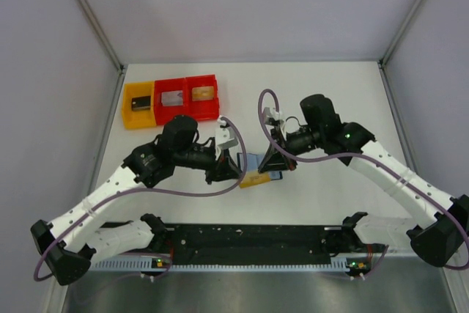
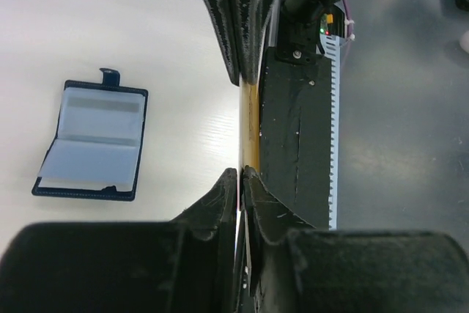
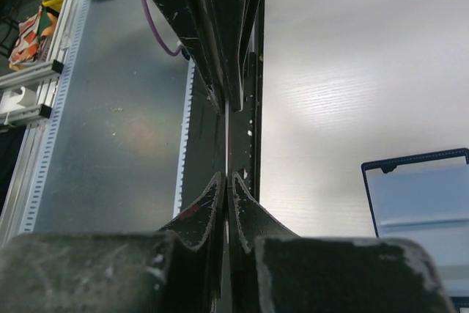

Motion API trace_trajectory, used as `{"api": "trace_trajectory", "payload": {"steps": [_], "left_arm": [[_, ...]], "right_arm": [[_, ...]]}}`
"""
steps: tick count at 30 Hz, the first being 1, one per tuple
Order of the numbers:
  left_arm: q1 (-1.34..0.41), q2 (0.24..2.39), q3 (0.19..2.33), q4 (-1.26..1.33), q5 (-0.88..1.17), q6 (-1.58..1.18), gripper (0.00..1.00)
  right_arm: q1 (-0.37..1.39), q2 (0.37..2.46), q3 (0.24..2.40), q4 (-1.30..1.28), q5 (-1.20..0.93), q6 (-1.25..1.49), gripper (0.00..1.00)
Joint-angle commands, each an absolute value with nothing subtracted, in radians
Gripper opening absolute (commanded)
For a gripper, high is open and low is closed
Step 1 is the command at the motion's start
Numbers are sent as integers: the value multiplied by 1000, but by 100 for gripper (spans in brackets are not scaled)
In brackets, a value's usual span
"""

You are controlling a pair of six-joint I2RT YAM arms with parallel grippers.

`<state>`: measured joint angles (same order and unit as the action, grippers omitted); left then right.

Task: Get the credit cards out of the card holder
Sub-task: Remove the credit card from the card holder, then place the credit card in the storage box.

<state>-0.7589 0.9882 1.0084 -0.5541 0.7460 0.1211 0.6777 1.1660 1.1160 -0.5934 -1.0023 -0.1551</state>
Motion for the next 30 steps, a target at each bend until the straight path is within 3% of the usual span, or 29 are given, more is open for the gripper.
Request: {"api": "trace_trajectory", "payload": {"steps": [1,3,5,6,8,16,20,23,26,30], "left_arm": [[-758,947,999,-390,622,-24,23],[-758,928,950,-281,528,-133,45],[-758,898,881,-163,447,-249,60],[-758,884,841,-94,395,-324,67],[-758,847,758,50,323,-452,71],[-767,813,496,481,129,-868,72],[-779,859,503,508,129,-896,70],[-784,900,514,547,137,-916,65],[-785,933,520,575,129,-934,54],[-787,962,520,590,104,-969,51]], "right_arm": [[684,1141,1170,-575,-939,-95,0],[672,1132,1155,-531,-873,-25,0],[647,1111,1109,-430,-812,149,0],[631,1097,1080,-370,-786,235,0],[603,1059,1004,-232,-688,403,0],[586,934,677,383,-467,946,0],[591,945,571,592,-408,1100,0],[600,953,540,649,-387,1149,0],[601,953,522,681,-371,1166,0],[601,953,491,733,-354,1203,0]]}}
